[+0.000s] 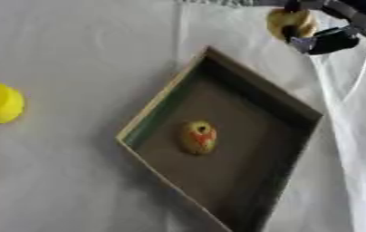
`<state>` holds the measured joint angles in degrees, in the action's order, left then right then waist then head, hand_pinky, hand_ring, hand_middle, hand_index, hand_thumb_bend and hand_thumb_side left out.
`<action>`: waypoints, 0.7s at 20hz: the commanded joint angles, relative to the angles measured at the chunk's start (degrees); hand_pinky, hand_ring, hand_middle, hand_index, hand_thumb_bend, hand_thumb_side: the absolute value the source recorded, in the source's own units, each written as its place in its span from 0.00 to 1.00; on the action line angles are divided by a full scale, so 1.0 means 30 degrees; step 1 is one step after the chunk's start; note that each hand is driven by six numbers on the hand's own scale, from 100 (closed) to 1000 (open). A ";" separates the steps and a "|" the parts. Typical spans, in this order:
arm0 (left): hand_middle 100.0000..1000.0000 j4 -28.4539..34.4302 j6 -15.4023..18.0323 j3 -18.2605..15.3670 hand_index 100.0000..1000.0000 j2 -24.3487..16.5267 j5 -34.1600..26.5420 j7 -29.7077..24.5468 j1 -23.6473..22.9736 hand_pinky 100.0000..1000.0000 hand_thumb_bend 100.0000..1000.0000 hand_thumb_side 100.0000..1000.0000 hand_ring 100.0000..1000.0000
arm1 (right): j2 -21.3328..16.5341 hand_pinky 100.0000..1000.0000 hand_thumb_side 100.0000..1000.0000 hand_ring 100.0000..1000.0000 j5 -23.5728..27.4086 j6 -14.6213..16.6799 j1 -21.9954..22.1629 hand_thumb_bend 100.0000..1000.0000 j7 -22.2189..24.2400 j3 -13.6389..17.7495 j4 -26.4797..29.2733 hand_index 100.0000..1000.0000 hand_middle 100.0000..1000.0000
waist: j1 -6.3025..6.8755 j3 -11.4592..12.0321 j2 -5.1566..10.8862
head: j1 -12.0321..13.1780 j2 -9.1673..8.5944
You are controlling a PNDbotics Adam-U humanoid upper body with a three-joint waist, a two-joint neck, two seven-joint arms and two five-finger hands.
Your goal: Pick up objects on the table and place them in the box.
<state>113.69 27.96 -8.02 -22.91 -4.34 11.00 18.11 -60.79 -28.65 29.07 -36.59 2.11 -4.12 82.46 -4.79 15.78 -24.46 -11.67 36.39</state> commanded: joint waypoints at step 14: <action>0.74 0.0302 -0.0403 -0.1125 0.83 -0.1055 0.0146 0.1908 -0.0708 0.80 0.00 0.58 0.78 | 0.1354 0.66 0.27 0.49 -0.0176 0.4323 -0.0831 0.00 -0.0068 -0.3710 0.7700 0.32 0.28 | 0.0493 -0.0859 0.2345 | 0.0292 0.1704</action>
<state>113.69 26.80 -10.65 -24.24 -4.18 16.12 15.80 -56.64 -28.13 41.02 -38.11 1.85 -14.95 103.22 -3.62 13.22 -18.55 -11.01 41.04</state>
